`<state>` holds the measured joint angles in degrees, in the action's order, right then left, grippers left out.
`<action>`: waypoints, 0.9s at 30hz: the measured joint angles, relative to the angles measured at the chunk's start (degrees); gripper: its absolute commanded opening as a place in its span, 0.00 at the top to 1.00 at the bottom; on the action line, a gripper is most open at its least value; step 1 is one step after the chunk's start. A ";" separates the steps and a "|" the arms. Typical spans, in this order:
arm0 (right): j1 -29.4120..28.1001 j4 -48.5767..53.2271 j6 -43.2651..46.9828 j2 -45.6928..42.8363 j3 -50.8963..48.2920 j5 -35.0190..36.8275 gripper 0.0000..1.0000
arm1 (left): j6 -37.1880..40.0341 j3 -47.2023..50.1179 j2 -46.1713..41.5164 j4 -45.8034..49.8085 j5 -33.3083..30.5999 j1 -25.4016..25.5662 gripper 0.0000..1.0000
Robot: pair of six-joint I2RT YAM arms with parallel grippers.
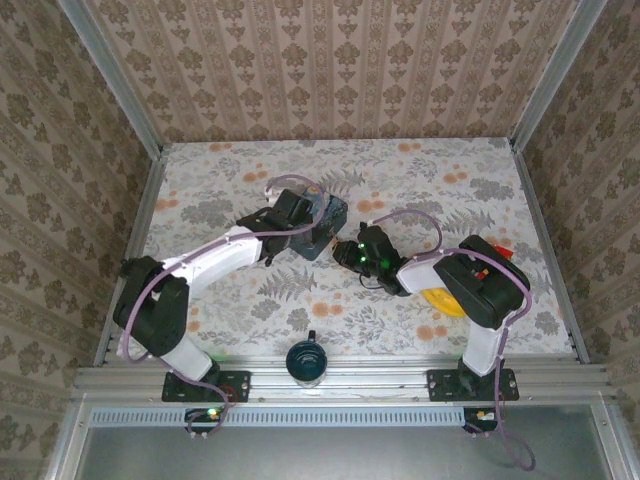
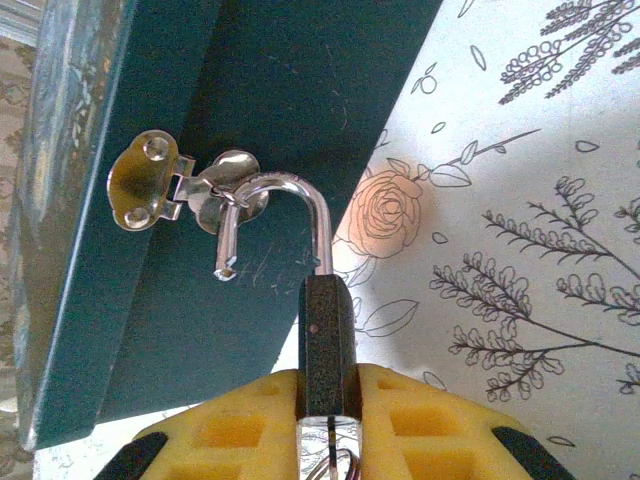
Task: Unlock a padlock with a key
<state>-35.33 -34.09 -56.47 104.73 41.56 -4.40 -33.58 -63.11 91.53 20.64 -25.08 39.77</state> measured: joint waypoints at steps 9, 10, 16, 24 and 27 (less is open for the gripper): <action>-0.55 8.02 3.69 -2.14 0.50 3.74 0.70 | 0.44 -0.04 0.79 0.42 -1.27 0.00 0.00; -0.63 9.03 3.98 -2.56 0.57 4.17 0.68 | 0.44 -0.04 0.79 0.42 -1.42 0.00 0.00; -1.22 15.15 7.06 -4.22 2.08 7.02 0.64 | 0.44 -0.24 0.81 0.39 -1.79 0.00 0.00; -2.25 22.69 12.94 -4.76 6.47 9.81 0.48 | 0.96 -2.27 2.86 0.39 -1.79 0.00 0.00; -3.65 26.45 15.96 -4.72 10.08 11.52 0.46 | 1.14 -2.69 3.23 0.44 -1.79 0.00 0.00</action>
<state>-38.98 -7.64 -40.51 100.01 51.64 7.11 -32.45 -65.80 94.76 21.08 -26.87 39.77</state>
